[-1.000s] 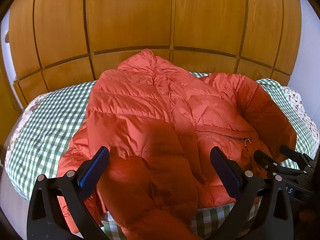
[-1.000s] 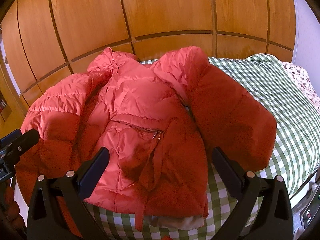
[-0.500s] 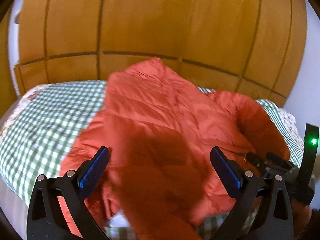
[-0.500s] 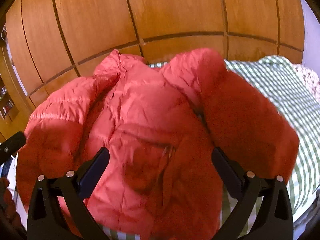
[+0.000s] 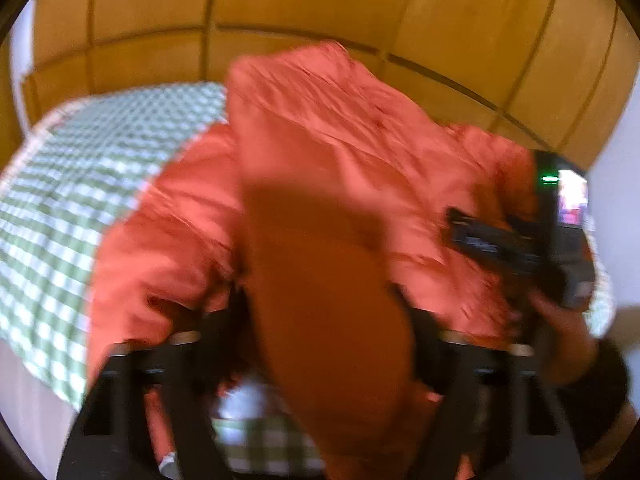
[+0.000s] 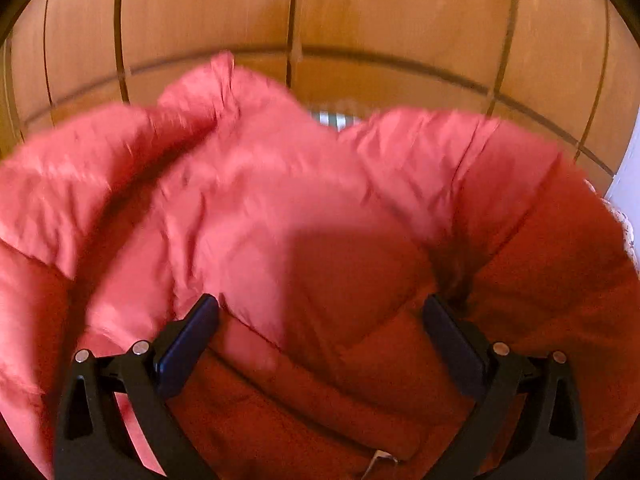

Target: Fold small clothes

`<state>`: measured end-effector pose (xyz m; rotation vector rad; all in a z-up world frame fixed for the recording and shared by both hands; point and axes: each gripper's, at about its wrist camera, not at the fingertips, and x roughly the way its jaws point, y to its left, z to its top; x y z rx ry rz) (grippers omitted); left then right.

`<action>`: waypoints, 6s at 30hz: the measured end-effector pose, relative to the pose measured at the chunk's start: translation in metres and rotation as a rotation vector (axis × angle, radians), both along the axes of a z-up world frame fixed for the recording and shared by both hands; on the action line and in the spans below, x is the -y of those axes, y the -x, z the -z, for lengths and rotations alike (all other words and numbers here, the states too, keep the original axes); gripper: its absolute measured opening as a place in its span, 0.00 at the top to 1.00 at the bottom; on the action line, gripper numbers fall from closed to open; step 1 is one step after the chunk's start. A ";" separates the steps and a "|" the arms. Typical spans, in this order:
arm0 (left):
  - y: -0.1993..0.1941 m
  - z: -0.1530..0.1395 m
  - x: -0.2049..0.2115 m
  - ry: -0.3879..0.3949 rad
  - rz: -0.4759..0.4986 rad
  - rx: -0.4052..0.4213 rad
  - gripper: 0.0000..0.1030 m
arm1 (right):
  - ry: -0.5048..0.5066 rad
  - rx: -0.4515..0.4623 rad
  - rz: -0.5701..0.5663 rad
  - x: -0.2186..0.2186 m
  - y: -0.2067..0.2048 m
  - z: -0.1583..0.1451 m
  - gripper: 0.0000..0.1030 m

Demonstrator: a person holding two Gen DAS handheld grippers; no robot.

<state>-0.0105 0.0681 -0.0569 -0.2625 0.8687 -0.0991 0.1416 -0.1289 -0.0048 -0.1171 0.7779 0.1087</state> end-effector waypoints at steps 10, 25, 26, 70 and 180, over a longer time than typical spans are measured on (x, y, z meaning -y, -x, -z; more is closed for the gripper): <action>0.005 -0.052 -0.043 -0.031 0.132 0.066 0.90 | 0.002 0.004 -0.011 0.002 -0.004 0.015 0.02; -0.078 -0.052 -0.241 -0.588 -0.195 -0.032 0.90 | 0.019 0.017 -0.020 0.000 -0.008 0.020 0.02; -0.094 -0.041 -0.261 -0.645 -0.233 -0.068 0.90 | 0.021 0.018 -0.022 -0.001 -0.008 0.020 0.02; -0.029 -0.005 -0.206 -0.151 -0.084 0.016 0.03 | -0.133 -0.001 -0.123 0.029 0.006 -0.010 0.02; 0.044 0.041 -0.318 0.481 -0.958 0.150 0.04 | -0.136 -0.105 0.095 0.024 -0.122 0.025 0.02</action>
